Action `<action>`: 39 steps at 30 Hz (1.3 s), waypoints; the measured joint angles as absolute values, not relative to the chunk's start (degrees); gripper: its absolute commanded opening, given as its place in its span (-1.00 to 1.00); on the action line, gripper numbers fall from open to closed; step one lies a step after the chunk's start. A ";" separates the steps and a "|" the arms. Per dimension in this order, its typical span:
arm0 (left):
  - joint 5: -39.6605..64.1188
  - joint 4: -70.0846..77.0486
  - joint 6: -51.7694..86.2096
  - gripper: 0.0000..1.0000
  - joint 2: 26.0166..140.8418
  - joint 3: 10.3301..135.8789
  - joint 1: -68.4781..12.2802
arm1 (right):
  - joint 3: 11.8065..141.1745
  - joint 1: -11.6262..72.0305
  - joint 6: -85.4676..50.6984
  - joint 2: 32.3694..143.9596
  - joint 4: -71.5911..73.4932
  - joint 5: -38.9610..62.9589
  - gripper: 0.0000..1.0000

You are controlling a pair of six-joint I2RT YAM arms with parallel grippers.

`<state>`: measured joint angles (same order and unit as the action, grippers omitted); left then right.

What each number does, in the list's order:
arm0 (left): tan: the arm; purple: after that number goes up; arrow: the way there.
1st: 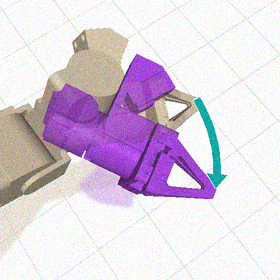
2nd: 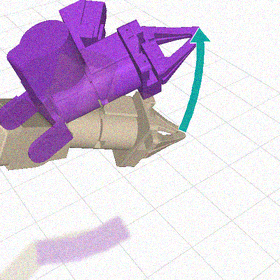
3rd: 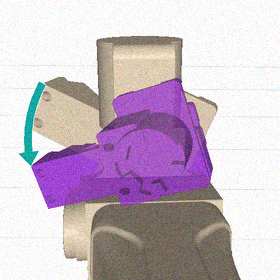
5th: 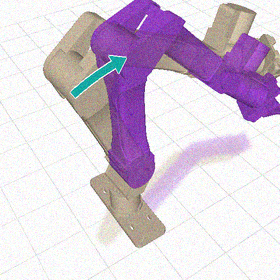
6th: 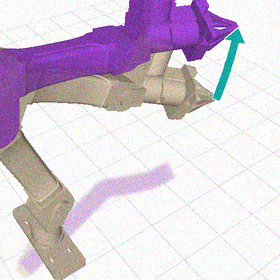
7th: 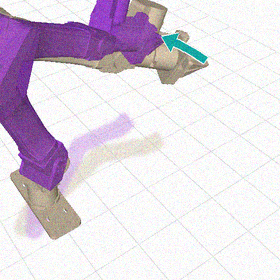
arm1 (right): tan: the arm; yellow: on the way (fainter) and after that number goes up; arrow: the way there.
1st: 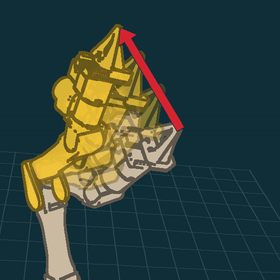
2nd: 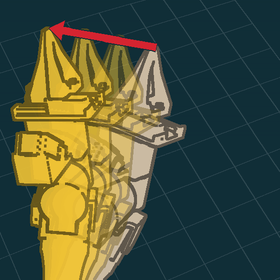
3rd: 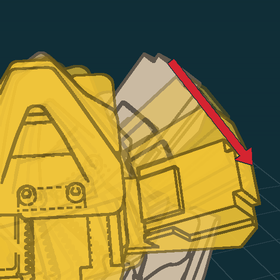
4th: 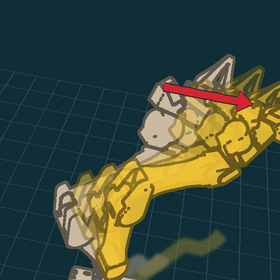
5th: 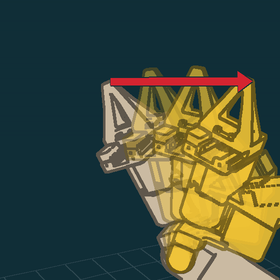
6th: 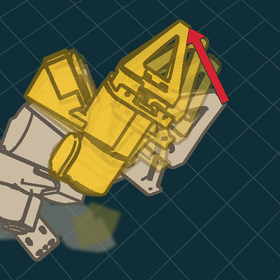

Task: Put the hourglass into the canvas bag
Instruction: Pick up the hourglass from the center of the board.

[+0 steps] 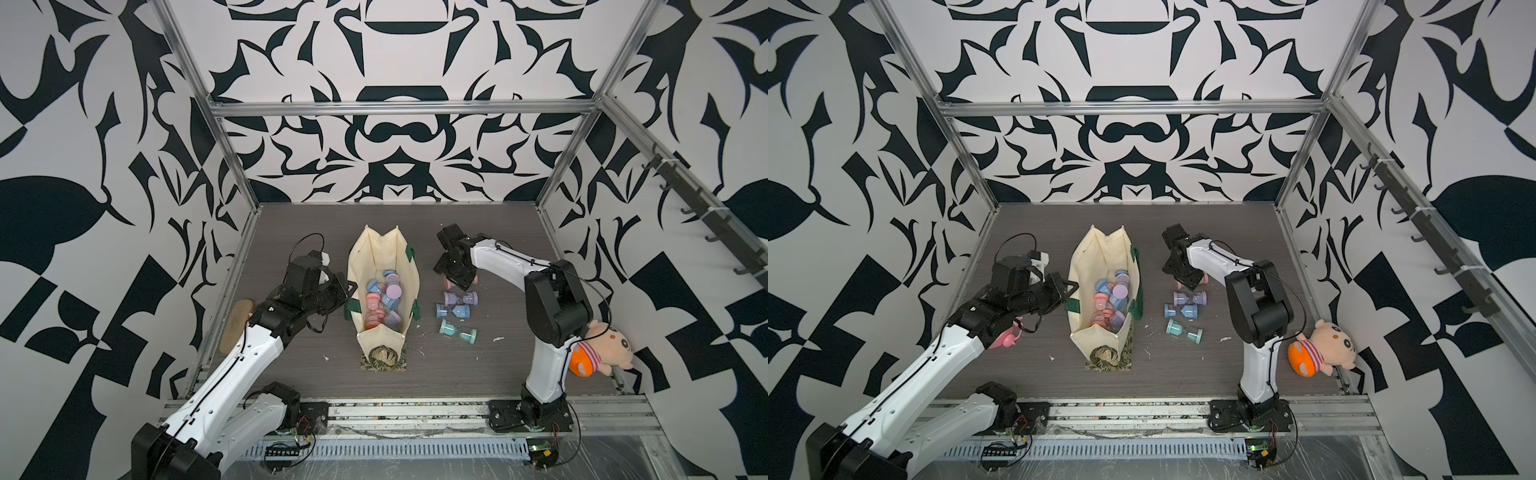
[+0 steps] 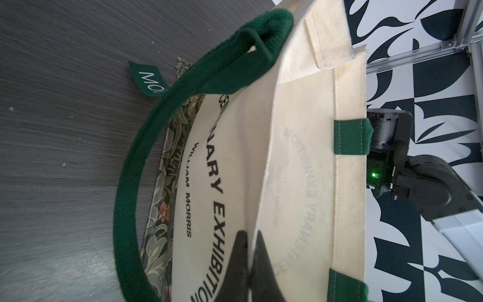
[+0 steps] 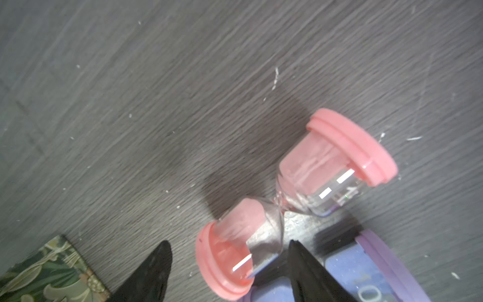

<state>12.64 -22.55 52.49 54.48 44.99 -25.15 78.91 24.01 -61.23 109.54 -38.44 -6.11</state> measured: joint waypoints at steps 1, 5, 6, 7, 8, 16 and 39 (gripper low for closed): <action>12.60 -22.70 52.47 -1.00 54.54 45.10 -25.15 | 78.91 23.79 -61.39 109.60 -38.48 -5.78 0.35; 12.53 -24.53 51.99 -1.00 56.42 47.22 -25.15 | 78.76 22.44 -62.81 110.02 -38.57 -4.62 0.24; 12.64 -24.84 51.81 -1.00 57.10 47.79 -25.15 | 78.67 22.17 -63.09 110.15 -38.63 -4.36 0.22; 12.73 -25.12 51.62 -1.00 57.67 48.31 -25.15 | 78.67 21.98 -63.40 110.37 -38.70 -4.10 0.20; 12.88 -25.26 51.55 -1.00 58.11 48.69 -25.15 | 78.67 21.76 -63.72 110.59 -38.74 -4.01 0.18; 14.06 -25.41 51.40 -1.00 59.75 49.89 -25.15 | 78.94 21.58 -64.42 114.06 -39.92 -3.62 0.01; 11.42 -27.20 55.35 -0.77 59.31 50.52 -25.15 | 81.52 22.13 -46.46 98.50 -45.41 -3.11 -1.00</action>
